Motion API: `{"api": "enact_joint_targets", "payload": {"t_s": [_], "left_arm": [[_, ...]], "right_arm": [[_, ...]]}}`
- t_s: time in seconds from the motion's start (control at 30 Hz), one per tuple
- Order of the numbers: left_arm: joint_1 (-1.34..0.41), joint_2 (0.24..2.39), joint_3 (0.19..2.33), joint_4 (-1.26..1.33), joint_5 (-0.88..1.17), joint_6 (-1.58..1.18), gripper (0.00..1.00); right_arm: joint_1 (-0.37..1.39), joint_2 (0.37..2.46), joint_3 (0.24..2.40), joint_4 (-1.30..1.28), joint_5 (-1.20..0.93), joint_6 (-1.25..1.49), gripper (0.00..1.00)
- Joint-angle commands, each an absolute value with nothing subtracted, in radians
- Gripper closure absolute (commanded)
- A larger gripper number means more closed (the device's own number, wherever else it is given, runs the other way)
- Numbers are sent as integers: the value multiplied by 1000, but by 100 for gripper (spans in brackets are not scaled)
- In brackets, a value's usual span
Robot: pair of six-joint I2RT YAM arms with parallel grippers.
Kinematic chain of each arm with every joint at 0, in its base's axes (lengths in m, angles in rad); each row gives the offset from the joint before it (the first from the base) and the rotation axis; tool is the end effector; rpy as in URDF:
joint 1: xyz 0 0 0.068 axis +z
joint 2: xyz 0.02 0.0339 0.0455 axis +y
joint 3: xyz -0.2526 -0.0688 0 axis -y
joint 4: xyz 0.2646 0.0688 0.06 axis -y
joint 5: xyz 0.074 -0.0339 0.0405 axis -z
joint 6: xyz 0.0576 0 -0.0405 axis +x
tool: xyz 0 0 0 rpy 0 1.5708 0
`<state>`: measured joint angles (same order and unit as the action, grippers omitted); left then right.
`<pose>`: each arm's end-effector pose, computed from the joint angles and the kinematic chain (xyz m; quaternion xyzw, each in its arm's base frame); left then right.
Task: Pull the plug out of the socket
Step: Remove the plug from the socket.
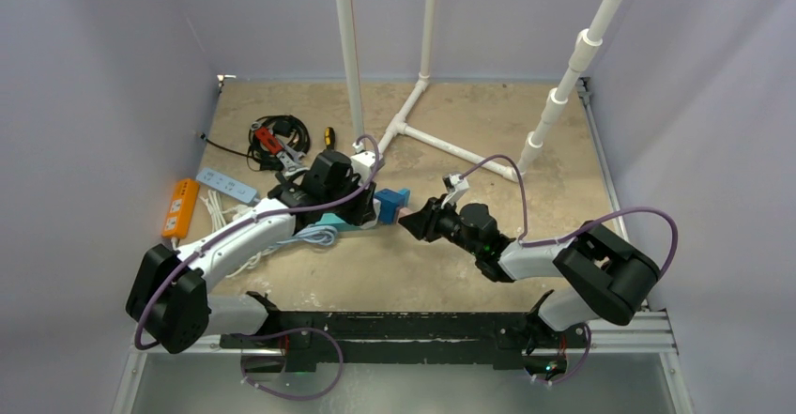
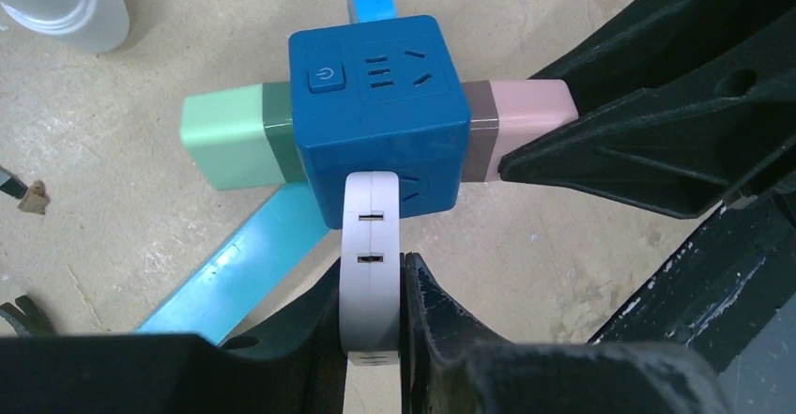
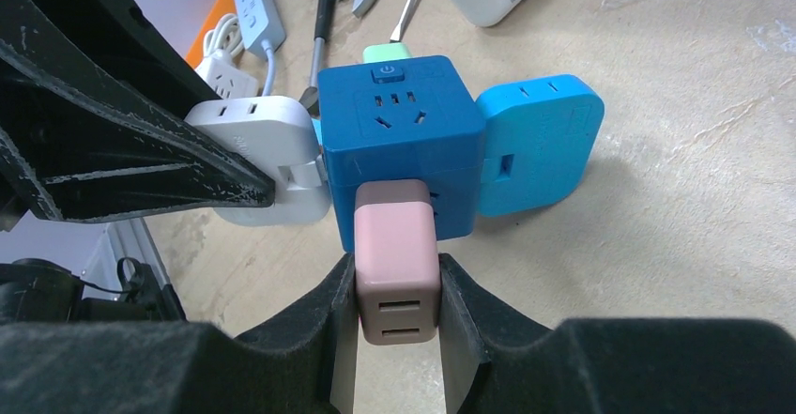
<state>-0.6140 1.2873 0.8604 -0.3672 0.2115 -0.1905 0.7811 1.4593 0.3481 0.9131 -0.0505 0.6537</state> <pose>0.2435 -0.1864 0.2081 0.2325 0.8914 -0.2373 0.3082 0.2053 0.2076 0.1281 -0.0652 0.7707 0.4312 0.4645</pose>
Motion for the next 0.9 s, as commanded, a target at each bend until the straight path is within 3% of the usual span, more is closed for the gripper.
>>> {"api": "enact_joint_targets", "payload": {"t_s": [0.0, 0.2, 0.43, 0.87], "left_arm": [[-597, 1224, 882, -332, 380, -152, 100], [-597, 1203, 872, -309, 470, -150, 100], [-593, 1218, 884, -348, 283, -170, 100], [-507, 1182, 878, -372, 138, -204, 100]], "right_arm": [[768, 1464, 350, 855, 47, 638, 100], [767, 1469, 353, 853, 51, 638, 100], [768, 1469, 353, 852, 51, 638, 100], [768, 1460, 348, 855, 45, 640, 100]]}}
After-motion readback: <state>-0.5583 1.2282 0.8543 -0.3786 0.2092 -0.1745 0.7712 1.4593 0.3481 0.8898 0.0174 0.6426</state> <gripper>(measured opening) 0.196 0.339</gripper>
